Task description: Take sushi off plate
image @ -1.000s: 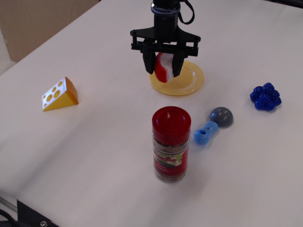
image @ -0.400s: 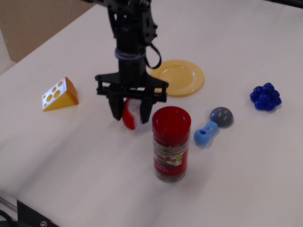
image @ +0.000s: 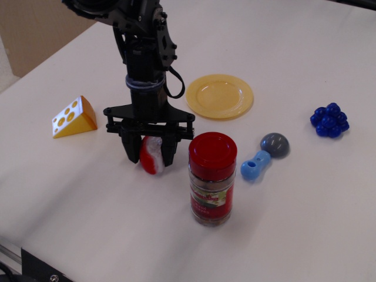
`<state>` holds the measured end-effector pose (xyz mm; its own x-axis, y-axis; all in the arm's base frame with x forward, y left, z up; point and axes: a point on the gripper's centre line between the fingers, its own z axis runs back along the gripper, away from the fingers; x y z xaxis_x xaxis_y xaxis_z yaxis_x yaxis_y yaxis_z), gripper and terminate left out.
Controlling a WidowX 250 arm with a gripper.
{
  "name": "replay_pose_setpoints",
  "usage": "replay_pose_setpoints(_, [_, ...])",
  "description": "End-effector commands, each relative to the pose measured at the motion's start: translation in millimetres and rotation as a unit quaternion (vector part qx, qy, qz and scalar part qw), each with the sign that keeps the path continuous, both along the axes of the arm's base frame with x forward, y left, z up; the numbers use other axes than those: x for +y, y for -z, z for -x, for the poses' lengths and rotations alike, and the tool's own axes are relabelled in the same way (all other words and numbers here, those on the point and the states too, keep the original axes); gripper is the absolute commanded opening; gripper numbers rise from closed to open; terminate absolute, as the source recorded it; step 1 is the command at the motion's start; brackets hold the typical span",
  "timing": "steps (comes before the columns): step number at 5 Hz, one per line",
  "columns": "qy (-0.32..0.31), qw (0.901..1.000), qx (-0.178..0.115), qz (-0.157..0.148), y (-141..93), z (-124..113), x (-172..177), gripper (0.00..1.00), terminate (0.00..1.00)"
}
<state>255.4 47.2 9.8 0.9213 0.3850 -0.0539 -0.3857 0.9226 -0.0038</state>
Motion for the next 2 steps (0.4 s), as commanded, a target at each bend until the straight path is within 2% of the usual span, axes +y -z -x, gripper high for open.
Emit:
replay_pose_setpoints(1, [-0.012,0.9979,-0.059,-0.023,-49,-4,6,1.0,0.0])
replay_pose_setpoints(2, [-0.016,0.9962,-0.076,-0.039,-80,-11,4,1.0,0.0])
